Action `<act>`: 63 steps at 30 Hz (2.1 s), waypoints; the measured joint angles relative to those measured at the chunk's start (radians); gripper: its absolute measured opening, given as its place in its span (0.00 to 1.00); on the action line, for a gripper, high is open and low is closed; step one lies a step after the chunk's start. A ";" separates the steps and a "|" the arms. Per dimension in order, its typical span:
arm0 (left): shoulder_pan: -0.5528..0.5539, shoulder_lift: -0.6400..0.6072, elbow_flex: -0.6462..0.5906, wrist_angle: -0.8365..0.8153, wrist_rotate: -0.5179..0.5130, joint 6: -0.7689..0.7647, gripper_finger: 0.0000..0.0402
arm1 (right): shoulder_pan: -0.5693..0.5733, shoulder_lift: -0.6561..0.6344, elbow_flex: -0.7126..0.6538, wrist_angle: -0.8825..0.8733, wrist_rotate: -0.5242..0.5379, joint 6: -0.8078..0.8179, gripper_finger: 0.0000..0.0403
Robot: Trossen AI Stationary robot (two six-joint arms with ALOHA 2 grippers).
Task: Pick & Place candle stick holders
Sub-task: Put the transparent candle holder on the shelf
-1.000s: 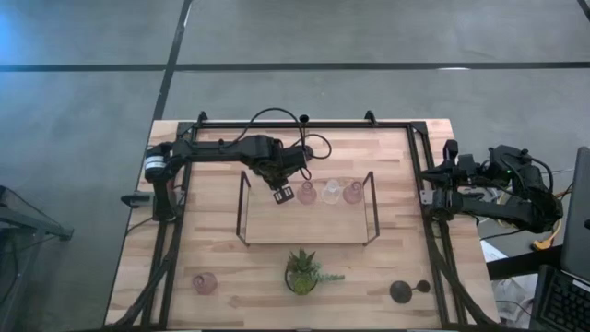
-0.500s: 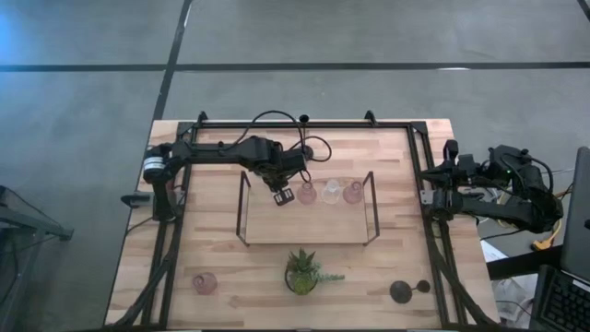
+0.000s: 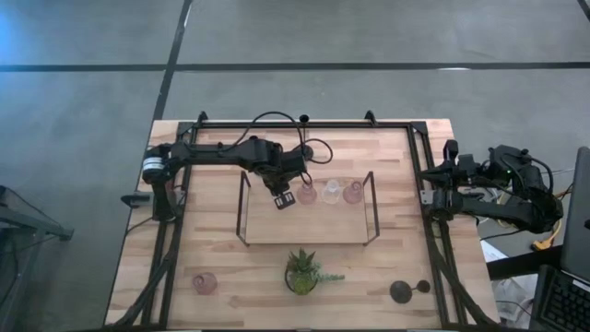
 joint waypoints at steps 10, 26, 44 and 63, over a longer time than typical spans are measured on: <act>0.000 0.000 -0.014 -0.004 -0.009 0.005 0.13 | 0.000 0.000 0.000 0.000 0.000 0.000 0.02; 0.001 0.004 -0.017 0.000 -0.015 0.019 0.17 | 0.000 0.000 0.000 0.000 0.000 0.000 0.02; 0.001 0.005 -0.017 0.033 -0.003 0.017 0.19 | 0.000 0.000 0.000 0.000 0.000 0.000 0.02; 0.001 0.005 -0.016 0.064 0.028 0.006 0.20 | 0.000 0.000 0.000 0.000 0.000 0.000 0.02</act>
